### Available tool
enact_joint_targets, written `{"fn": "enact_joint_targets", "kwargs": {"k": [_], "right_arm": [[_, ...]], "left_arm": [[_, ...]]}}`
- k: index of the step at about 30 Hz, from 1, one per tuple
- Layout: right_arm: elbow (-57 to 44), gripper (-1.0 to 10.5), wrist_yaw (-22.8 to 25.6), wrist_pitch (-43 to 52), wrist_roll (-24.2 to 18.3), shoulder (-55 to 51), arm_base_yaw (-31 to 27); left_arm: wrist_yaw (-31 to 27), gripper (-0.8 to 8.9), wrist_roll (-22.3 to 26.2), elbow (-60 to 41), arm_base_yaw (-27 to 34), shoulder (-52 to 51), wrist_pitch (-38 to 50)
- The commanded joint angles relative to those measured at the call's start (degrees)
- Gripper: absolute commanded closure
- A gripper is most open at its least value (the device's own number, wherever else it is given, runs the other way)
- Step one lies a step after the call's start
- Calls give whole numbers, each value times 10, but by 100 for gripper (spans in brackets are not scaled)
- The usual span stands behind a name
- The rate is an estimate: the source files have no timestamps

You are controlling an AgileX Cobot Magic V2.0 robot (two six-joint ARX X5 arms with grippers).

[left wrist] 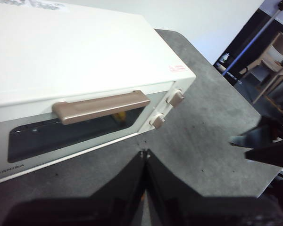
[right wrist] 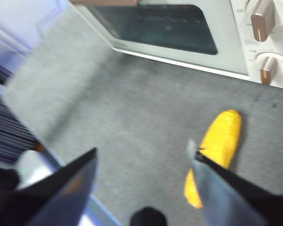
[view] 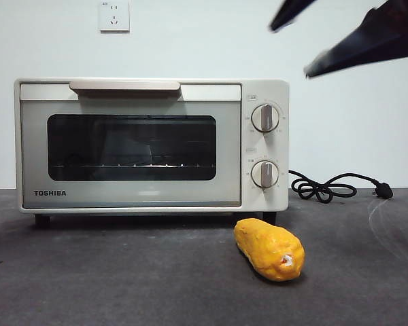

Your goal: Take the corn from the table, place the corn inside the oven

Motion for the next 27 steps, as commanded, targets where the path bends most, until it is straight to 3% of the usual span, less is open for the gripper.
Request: {"fn": "enact_joint_targets", "kwargs": {"k": [1,10,27], "right_arm": [[29,401,59,-19,-19,37,30],[86,407,150,-65,-20,148,65],[93,412,150,-73,-21,344,67]], "left_arm": [[2,818,9,3,-6,0,0],[2,818,9,5,-7,2,-1],[2,818,9,5,-7,17,1]]}}
